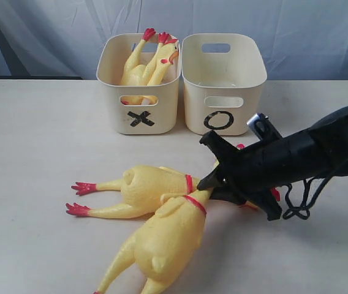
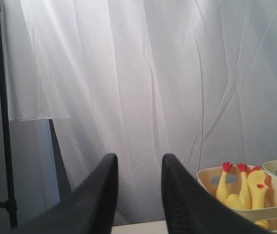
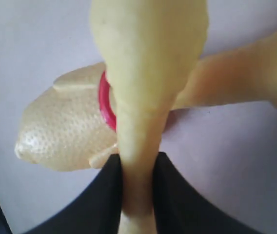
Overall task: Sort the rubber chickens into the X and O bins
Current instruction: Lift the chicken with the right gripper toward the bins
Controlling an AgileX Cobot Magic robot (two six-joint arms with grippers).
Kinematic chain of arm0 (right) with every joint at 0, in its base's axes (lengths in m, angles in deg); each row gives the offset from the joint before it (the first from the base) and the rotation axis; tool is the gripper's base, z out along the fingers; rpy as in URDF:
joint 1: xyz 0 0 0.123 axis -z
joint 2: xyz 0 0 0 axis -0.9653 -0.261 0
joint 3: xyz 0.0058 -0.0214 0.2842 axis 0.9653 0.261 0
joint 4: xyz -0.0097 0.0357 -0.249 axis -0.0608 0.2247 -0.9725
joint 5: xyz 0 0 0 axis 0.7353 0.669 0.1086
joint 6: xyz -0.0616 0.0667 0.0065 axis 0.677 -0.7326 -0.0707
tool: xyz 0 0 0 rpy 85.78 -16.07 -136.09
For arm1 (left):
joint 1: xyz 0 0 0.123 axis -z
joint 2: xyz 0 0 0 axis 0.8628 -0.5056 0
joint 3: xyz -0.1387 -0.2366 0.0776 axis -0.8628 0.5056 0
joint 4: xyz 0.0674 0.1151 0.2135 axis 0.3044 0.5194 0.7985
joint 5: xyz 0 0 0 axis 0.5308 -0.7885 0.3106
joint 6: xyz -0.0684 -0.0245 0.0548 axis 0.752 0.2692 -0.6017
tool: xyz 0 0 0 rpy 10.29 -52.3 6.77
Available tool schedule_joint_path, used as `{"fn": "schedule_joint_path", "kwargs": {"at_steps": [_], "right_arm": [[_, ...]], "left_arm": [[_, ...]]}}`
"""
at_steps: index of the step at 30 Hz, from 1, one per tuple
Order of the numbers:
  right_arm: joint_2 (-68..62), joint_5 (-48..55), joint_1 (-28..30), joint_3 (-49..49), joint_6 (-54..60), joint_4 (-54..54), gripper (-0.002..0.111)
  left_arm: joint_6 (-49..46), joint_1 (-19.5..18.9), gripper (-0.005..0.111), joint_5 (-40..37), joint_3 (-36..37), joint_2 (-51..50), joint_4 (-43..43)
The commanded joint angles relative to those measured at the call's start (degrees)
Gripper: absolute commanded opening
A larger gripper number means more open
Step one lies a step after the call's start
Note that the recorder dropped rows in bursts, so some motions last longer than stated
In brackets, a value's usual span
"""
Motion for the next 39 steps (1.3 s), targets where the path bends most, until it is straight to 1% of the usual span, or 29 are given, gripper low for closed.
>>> {"fn": "schedule_joint_path", "kwargs": {"at_steps": [1,4,7,8,10,12,16,23,39], "right_arm": [[5.2,1.0,-0.1,-0.4,8.8,3.2,-0.001],[10.1,1.5,-0.1,-0.4,23.6,11.0,-0.001],[13.4,1.6,-0.1,-0.4,35.0,17.3,-0.001],[15.4,1.9,-0.1,-0.4,42.1,21.2,-0.001],[17.7,3.1,-0.1,-1.2,50.1,21.2,-0.001],[19.5,3.3,-0.1,-2.5,53.0,21.2,-0.001],[21.4,2.7,-0.1,-5.5,55.5,21.2,-0.001],[21.7,0.8,-0.1,-9.8,55.6,21.2,-0.001],[21.7,-15.5,0.0,-20.4,56.7,21.2,-0.001]], "left_arm": [[0.3,-0.3,0.03,0.1,0.3,0.4,-0.2],[0.3,-0.3,0.03,0.1,0.3,0.4,-0.2],[0.3,-0.3,0.03,0.1,0.3,0.4,-0.2],[0.3,-0.3,0.03,0.1,0.3,0.4,-0.2],[0.3,-0.3,0.03,0.1,0.3,0.4,-0.2],[0.3,-0.3,0.03,0.1,0.3,0.4,-0.2],[0.3,-0.3,0.03,0.1,0.3,0.4,-0.2],[0.3,-0.3,0.03,0.1,0.3,0.4,-0.2],[0.2,-0.3,0.03,0.1,0.3,0.4,-0.2]]}}
